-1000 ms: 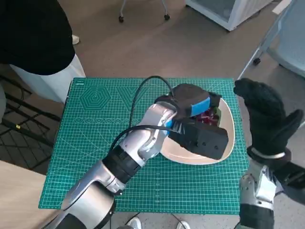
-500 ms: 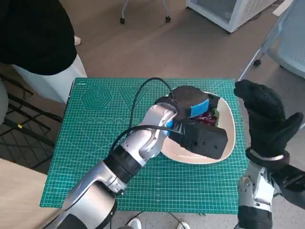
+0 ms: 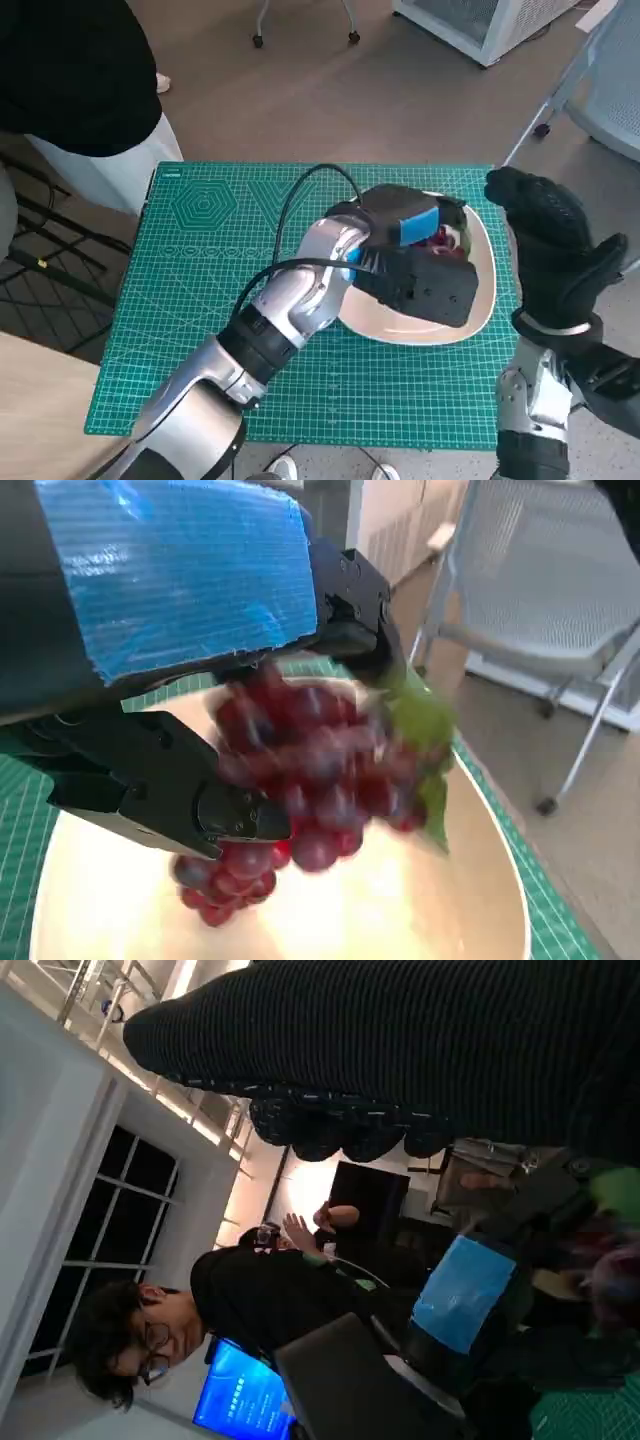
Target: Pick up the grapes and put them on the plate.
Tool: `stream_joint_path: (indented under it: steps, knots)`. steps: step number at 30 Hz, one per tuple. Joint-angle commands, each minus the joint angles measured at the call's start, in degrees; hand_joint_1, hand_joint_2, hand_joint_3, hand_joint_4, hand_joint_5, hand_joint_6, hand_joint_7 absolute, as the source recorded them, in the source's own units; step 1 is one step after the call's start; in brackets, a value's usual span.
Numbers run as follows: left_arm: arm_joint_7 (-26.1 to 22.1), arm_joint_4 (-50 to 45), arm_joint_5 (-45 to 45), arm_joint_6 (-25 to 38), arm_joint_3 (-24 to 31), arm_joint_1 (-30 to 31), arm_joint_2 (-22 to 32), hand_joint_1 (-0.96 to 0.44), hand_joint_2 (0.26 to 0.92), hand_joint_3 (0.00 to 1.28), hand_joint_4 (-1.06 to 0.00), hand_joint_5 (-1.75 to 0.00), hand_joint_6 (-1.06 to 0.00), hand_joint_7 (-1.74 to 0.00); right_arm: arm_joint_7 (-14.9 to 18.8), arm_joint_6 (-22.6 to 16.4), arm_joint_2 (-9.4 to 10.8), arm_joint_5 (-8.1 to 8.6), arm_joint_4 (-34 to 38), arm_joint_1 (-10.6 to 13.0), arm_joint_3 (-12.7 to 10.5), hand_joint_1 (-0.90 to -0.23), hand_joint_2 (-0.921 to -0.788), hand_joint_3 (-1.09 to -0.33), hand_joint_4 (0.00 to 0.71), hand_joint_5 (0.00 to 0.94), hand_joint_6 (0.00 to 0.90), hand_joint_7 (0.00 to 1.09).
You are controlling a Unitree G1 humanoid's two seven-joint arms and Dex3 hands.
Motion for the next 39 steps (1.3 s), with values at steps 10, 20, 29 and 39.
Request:
stream_joint_path:
  steps: [10, 20, 29, 39]
  knots:
    - [3.1, 0.2, 0.3, -3.7, -1.3, 1.8, 1.8, -0.56, 0.887, 0.02, 0.0, 0.0, -0.1, 0.0, -0.2, 0.4, 0.3, -0.97, -0.3, 1.7, 0.5, -0.532, -0.921, -0.531, 0.253, 0.0, 0.089, 0.35]
    - [6.5, 0.6, -11.1, -16.5, 8.5, 6.7, 5.8, -0.46, 0.919, 0.04, 0.0, 0.0, -0.11, -0.01, -0.3, 0.9, 0.5, -0.92, -2.0, 2.6, 0.8, -0.532, -0.921, -0.533, 0.253, 0.0, 0.085, 0.35]
    - [7.0, 2.3, -31.0, -32.1, 23.6, 14.8, 5.0, -0.38, 0.921, 0.09, -0.06, -0.02, -0.18, -0.04, -0.7, 1.4, 0.7, -1.19, -3.7, 3.5, 1.2, -0.522, -0.921, -0.535, 0.253, 0.0, 0.083, 0.36]
    - [2.6, -0.9, -48.1, -43.7, 33.7, 24.0, 2.0, -0.35, 0.921, 0.13, -0.16, -0.02, -0.26, -0.05, -1.7, 0.6, 0.9, -2.79, -3.2, 3.1, 1.6, -0.513, -0.921, -0.553, 0.253, 0.0, 0.079, 0.36]
